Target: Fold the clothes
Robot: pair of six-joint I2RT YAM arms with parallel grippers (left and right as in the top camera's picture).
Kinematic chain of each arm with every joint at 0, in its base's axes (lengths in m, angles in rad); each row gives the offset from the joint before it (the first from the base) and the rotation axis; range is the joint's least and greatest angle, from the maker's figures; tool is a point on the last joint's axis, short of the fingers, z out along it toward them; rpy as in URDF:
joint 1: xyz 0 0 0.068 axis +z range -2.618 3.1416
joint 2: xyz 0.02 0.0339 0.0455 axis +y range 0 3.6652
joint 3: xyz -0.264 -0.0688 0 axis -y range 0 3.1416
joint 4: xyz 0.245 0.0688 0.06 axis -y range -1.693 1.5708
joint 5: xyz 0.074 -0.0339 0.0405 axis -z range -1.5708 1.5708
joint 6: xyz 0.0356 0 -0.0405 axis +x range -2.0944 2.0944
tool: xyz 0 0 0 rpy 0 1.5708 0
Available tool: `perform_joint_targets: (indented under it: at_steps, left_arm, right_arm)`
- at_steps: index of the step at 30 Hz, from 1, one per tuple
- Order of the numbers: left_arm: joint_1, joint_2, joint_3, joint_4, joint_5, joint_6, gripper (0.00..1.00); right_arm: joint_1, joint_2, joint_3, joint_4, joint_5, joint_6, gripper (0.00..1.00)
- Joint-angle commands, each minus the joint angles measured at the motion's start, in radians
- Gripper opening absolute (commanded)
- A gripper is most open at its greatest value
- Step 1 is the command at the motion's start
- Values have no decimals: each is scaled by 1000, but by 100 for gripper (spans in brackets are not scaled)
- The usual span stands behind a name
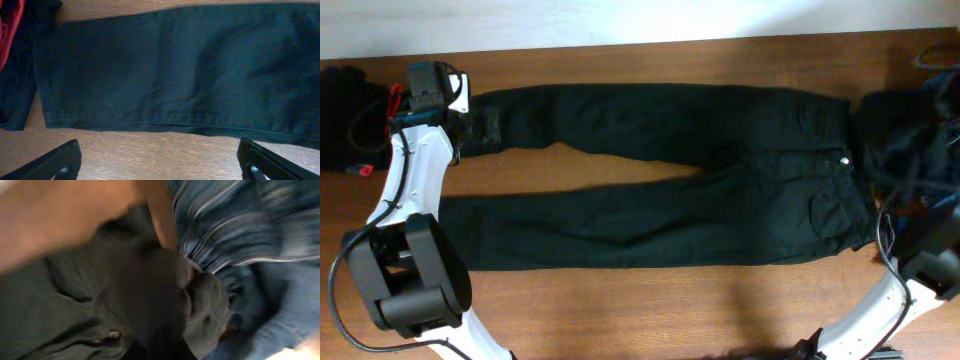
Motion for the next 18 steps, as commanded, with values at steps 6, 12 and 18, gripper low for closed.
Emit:
perform_joint_targets:
  at_steps: [6, 12, 18]
  left_arm:
    - [2, -28, 14, -1, 11, -10, 99]
    - [2, -28, 14, -1, 11, -10, 99]
    - [2, -28, 14, -1, 11, -10, 100]
  right_arm:
    - [-72, -149, 225, -73, 32, 80, 4]
    - [-146, -236, 261, -64, 100, 119, 4]
    - [-210, -236, 259, -80, 129, 153, 4]
